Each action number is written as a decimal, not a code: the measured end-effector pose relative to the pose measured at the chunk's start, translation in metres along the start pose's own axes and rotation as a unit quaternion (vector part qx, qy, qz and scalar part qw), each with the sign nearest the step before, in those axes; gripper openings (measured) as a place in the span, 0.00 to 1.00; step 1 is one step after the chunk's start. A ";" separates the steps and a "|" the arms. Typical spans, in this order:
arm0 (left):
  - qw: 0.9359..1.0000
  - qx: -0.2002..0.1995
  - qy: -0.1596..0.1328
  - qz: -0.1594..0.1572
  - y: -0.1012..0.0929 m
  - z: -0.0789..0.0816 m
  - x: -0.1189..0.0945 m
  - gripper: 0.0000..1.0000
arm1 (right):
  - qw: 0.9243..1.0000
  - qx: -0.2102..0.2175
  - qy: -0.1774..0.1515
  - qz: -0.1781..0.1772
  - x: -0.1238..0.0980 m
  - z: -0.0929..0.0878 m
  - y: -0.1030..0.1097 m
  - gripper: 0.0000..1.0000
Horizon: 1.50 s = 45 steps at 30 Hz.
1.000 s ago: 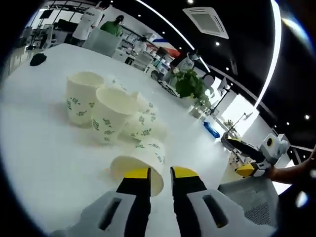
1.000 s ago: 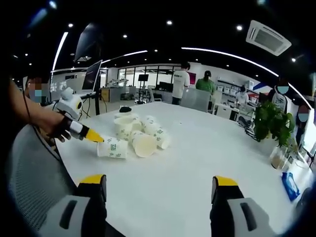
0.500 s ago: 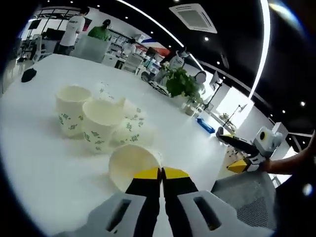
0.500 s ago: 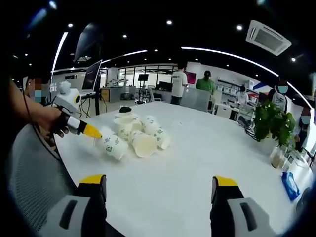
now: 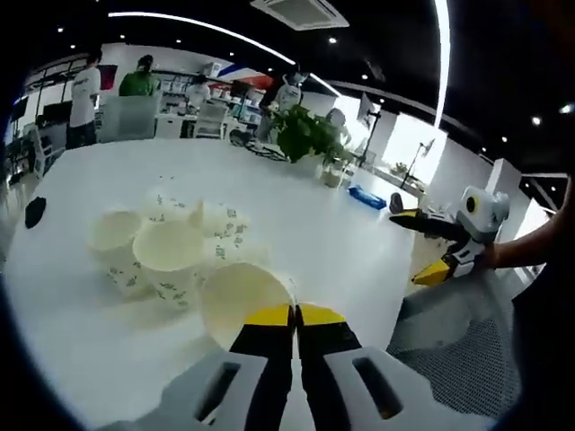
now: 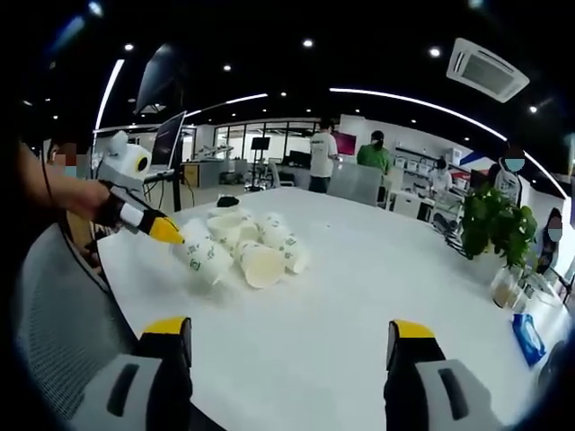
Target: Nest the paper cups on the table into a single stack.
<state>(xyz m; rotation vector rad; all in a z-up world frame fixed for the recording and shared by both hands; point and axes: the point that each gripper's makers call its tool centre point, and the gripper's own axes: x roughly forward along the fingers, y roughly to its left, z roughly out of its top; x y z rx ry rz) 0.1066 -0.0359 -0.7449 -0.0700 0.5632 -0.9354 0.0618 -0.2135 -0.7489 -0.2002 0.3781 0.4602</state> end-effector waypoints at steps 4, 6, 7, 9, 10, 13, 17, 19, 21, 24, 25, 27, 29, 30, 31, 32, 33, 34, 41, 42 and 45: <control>1.000 0.026 0.001 0.010 0.002 0.004 -0.001 0.00 | 1.000 0.001 -0.003 0.000 0.000 0.002 0.000 0.91; 0.999 0.046 0.017 0.010 0.002 0.003 -0.001 0.00 | 1.000 0.001 -0.004 0.000 0.000 0.002 0.001 0.91; 0.998 0.056 0.027 0.011 0.003 0.001 -0.001 0.00 | 1.000 0.002 -0.004 0.001 0.000 0.003 0.001 0.91; 0.996 0.078 0.039 0.014 0.009 -0.002 -0.002 0.00 | 1.000 0.002 -0.004 0.002 0.000 0.003 0.001 0.91; 0.996 0.083 0.042 0.014 0.011 -0.002 -0.002 0.00 | 1.000 0.003 -0.004 0.002 0.000 0.003 0.002 0.91; 0.995 0.086 0.045 0.015 0.016 -0.002 -0.004 0.00 | 1.000 0.005 -0.005 0.003 0.000 0.003 0.002 0.91; 0.995 0.092 0.042 0.019 0.020 0.002 -0.005 0.00 | 1.000 0.004 -0.005 0.004 0.000 0.003 0.002 0.91; 0.994 0.101 0.045 0.021 0.022 0.005 -0.006 0.00 | 1.000 0.004 -0.005 0.004 0.000 0.002 0.001 0.91; 0.991 0.121 0.061 0.023 0.024 0.005 -0.007 0.00 | 1.000 0.006 -0.005 0.004 0.000 0.002 0.001 0.91; 0.981 0.172 0.091 0.021 0.023 0.003 -0.007 0.00 | 1.000 0.004 -0.001 0.005 0.000 -0.001 0.001 0.91; 0.978 0.184 0.099 0.019 0.023 0.003 -0.008 0.00 | 1.000 0.004 0.000 0.005 0.001 -0.001 0.001 0.91; 0.973 0.200 0.113 0.017 0.021 0.002 -0.007 0.00 | 1.000 0.005 -0.001 0.005 0.001 -0.001 0.000 0.91; 0.971 0.205 0.120 0.015 0.020 0.002 -0.005 0.00 | 1.000 0.004 0.002 0.005 0.001 -0.002 0.001 0.91; 0.971 0.207 0.122 0.015 0.019 0.003 -0.005 0.00 | 1.000 0.004 0.003 0.005 0.001 -0.002 0.000 0.90; 0.970 0.209 0.122 0.015 0.018 0.003 -0.004 0.00 | 1.000 0.004 0.003 0.005 0.001 -0.002 0.001 0.90; 0.969 0.213 0.122 0.014 0.016 0.004 -0.004 0.00 | 1.000 0.005 0.004 0.005 0.001 -0.002 0.001 0.90; 0.969 0.216 0.122 0.014 0.015 0.005 -0.003 0.00 | 1.000 0.005 0.005 0.005 0.001 -0.003 0.001 0.90; 0.967 0.220 0.124 0.012 0.015 0.006 -0.003 0.00 | 1.000 0.005 0.007 0.005 0.001 -0.004 0.001 0.90; 0.946 0.279 0.168 0.010 0.018 0.000 0.001 0.00 | 1.000 0.004 0.010 0.004 0.001 -0.005 0.000 0.89; 0.943 0.286 0.169 0.009 0.018 0.001 0.002 0.00 | 1.000 0.004 0.009 0.004 0.001 -0.005 0.000 0.89; 0.941 0.291 0.174 0.003 0.016 0.000 0.004 0.00 | 1.000 0.005 0.010 0.002 0.001 -0.005 0.000 0.89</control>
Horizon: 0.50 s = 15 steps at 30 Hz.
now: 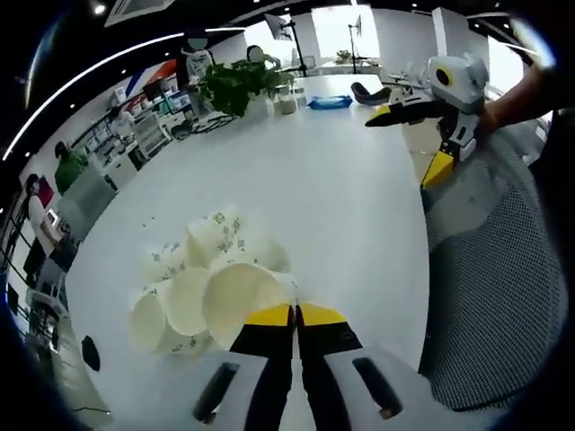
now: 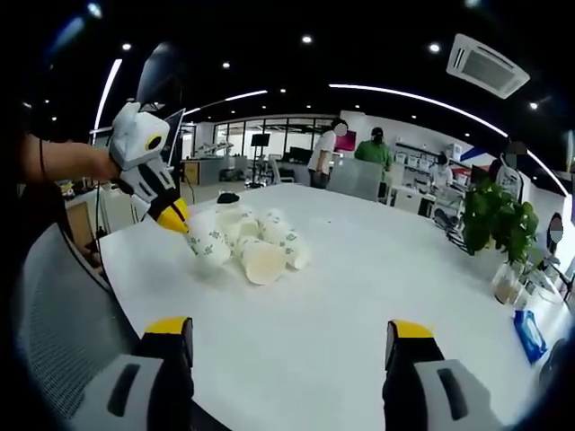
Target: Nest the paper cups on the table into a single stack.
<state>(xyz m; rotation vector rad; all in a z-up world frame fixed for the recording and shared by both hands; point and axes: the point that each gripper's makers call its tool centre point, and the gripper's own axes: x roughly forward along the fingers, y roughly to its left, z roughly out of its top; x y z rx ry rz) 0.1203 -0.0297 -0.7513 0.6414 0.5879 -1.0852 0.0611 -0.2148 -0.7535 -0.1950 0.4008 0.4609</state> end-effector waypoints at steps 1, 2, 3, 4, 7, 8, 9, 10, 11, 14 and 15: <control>1.000 0.003 0.002 -0.002 -0.001 0.000 0.001 0.00 | 1.000 0.000 0.000 0.000 0.000 0.000 0.000 0.89; 1.000 0.012 0.008 -0.006 -0.002 -0.001 0.003 0.00 | 1.000 0.000 -0.001 0.000 0.000 0.000 0.000 0.89; 1.000 0.019 0.014 -0.008 -0.002 -0.003 0.005 0.00 | 1.000 0.000 -0.001 -0.001 0.000 0.000 0.000 0.89; 0.999 0.023 0.020 -0.011 -0.003 -0.004 0.006 0.00 | 1.000 0.000 -0.001 -0.001 0.000 0.000 -0.001 0.89; 0.998 0.044 0.045 -0.019 -0.003 -0.011 0.009 0.00 | 1.000 -0.001 0.001 -0.001 0.000 -0.001 -0.001 0.89; 0.996 0.065 0.057 -0.010 0.001 -0.013 0.010 0.00 | 1.000 -0.001 0.001 -0.001 0.000 -0.001 -0.001 0.89; 0.996 0.074 0.057 -0.008 0.001 -0.012 0.012 0.00 | 1.000 -0.001 0.001 -0.001 0.000 -0.001 0.000 0.89; 0.995 0.076 0.060 -0.017 -0.001 -0.013 0.013 0.01 | 1.000 0.000 0.001 0.000 0.000 -0.001 0.000 0.89; 0.995 0.076 0.064 -0.024 -0.003 -0.014 0.014 0.01 | 1.000 0.000 0.001 -0.001 0.000 -0.001 0.000 0.89; 0.993 0.088 0.068 -0.037 -0.007 -0.014 0.017 0.01 | 1.000 -0.001 0.003 -0.001 0.000 -0.001 0.000 0.88; 0.993 0.089 0.068 -0.040 -0.008 -0.013 0.018 0.00 | 1.000 -0.001 0.003 -0.001 0.000 -0.001 0.000 0.88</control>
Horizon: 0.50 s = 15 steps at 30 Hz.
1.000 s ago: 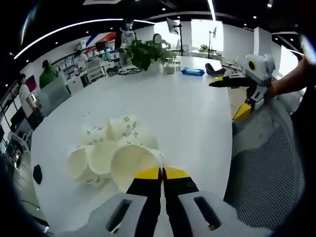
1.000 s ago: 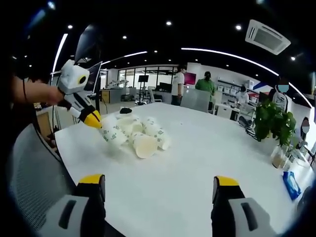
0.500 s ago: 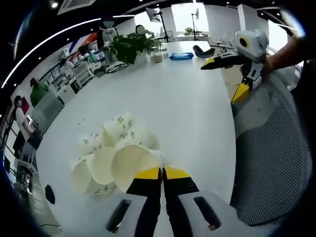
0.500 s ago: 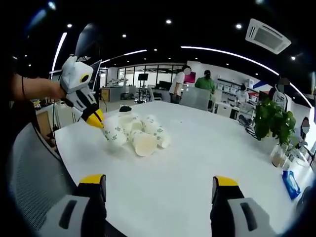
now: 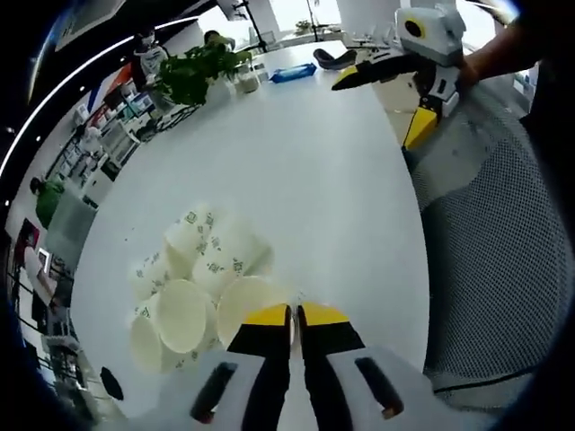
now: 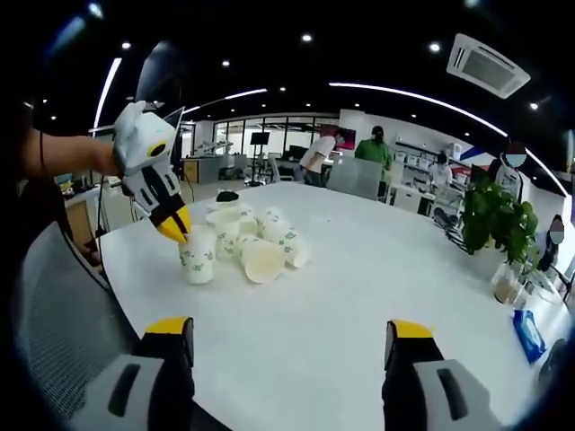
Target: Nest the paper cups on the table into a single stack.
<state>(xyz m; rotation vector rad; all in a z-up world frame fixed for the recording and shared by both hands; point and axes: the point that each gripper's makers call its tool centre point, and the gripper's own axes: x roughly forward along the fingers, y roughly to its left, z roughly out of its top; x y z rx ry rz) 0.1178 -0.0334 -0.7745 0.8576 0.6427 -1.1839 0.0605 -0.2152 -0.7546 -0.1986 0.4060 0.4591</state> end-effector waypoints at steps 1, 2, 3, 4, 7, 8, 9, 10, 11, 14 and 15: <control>1.000 0.001 -0.001 -0.003 -0.001 0.001 0.001 0.00 | 1.000 0.000 -0.001 -0.001 0.000 0.000 0.000 0.88; 1.000 0.002 -0.002 -0.004 -0.002 0.002 0.002 0.00 | 1.000 0.000 0.000 -0.001 0.000 0.000 0.000 0.88; 1.000 0.003 -0.004 -0.003 -0.001 0.002 0.003 0.00 | 1.000 0.001 0.000 -0.001 0.000 0.000 0.000 0.88; 1.000 0.003 -0.005 -0.003 -0.002 0.004 0.003 0.00 | 1.000 0.001 0.000 -0.002 0.000 0.001 0.000 0.88; 1.000 -0.003 -0.010 -0.008 -0.004 0.006 0.005 0.00 | 1.000 0.002 0.000 -0.002 0.000 0.001 0.000 0.88; 1.000 -0.003 -0.010 -0.008 -0.005 0.007 0.005 0.00 | 1.000 0.001 0.002 -0.002 0.000 0.000 0.000 0.88; 1.000 -0.003 -0.010 -0.009 -0.005 0.007 0.006 0.00 | 1.000 0.001 0.002 -0.002 0.000 0.000 0.000 0.88; 1.000 -0.003 -0.010 -0.010 -0.006 0.007 0.006 0.00 | 1.000 0.000 0.002 -0.002 0.000 0.000 0.000 0.88; 1.000 -0.005 -0.010 -0.010 -0.006 0.008 0.006 0.00 | 1.000 0.001 0.002 -0.002 0.000 0.000 0.000 0.88; 1.000 -0.009 -0.016 -0.009 -0.007 0.009 0.007 0.01 | 1.000 0.000 0.003 -0.001 0.000 -0.001 0.000 0.88; 1.000 -0.014 -0.023 -0.008 -0.006 0.010 0.006 0.02 | 1.000 0.000 0.003 -0.001 0.000 -0.001 0.000 0.88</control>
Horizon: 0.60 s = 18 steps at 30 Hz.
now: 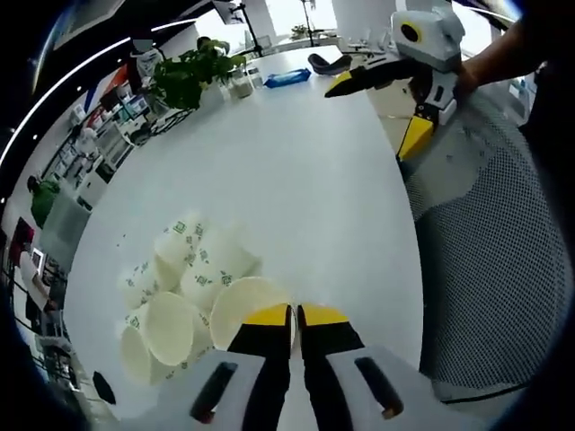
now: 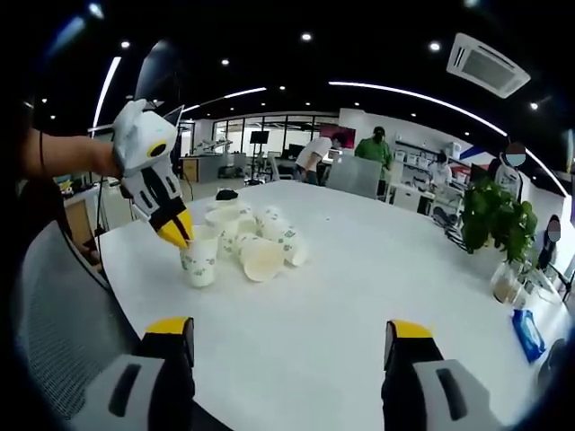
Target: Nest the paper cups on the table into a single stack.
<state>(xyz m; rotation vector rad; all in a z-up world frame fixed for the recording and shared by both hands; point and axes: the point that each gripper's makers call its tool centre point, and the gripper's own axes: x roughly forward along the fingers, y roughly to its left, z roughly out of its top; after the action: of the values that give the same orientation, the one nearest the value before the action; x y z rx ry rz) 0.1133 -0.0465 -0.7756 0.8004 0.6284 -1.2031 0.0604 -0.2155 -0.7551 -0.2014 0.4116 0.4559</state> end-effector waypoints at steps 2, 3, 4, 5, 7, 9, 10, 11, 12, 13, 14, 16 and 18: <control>1.000 -0.014 -0.009 -0.001 0.000 0.001 -0.001 0.05 | 1.000 0.000 0.001 -0.001 0.000 -0.001 -0.001 0.88; 1.000 -0.019 -0.012 0.000 0.001 0.001 -0.003 0.06 | 1.000 0.000 0.001 -0.001 0.000 -0.001 -0.001 0.88; 1.000 -0.020 -0.014 0.001 0.001 0.000 -0.004 0.07 | 1.000 0.001 0.000 -0.001 0.000 -0.001 -0.001 0.88; 1.000 -0.024 -0.016 0.003 0.002 0.000 -0.005 0.08 | 1.000 0.001 0.001 -0.001 0.000 -0.001 -0.001 0.88; 0.999 -0.032 -0.019 0.007 0.004 -0.001 -0.008 0.08 | 1.000 0.001 0.001 0.000 0.000 -0.001 -0.001 0.88; 0.999 -0.037 -0.023 0.011 0.006 -0.001 -0.010 0.10 | 1.000 -0.001 0.002 0.000 0.000 -0.001 0.000 0.87; 0.999 -0.044 -0.029 0.013 0.007 0.000 -0.011 0.11 | 1.000 -0.001 0.002 0.000 0.000 -0.001 0.000 0.87; 0.998 -0.055 -0.036 0.012 0.006 0.002 -0.012 0.12 | 1.000 -0.001 0.003 0.000 0.000 -0.001 0.000 0.87; 0.996 -0.070 -0.047 0.008 0.005 0.005 -0.013 0.12 | 1.000 -0.001 0.003 0.000 0.000 -0.002 0.000 0.87; 0.995 -0.079 -0.053 0.007 0.005 0.006 -0.015 0.12 | 1.000 -0.001 0.004 0.001 0.000 -0.002 0.000 0.87; 0.995 -0.080 -0.056 0.008 0.006 0.007 -0.016 0.13 | 1.000 -0.001 0.006 0.001 0.000 -0.002 0.000 0.86; 0.995 -0.079 -0.058 0.011 0.006 0.008 -0.018 0.13 | 1.000 -0.002 0.006 0.002 0.000 -0.002 0.000 0.86; 0.995 -0.081 -0.059 0.013 0.006 0.009 -0.019 0.14 | 1.000 -0.003 0.007 0.002 0.001 -0.003 0.000 0.86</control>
<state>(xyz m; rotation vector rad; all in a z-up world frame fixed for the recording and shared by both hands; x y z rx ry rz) 0.1143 -0.0422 -0.7539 0.5945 0.6078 -1.1506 0.0597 -0.2158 -0.7580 -0.2092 0.4255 0.4593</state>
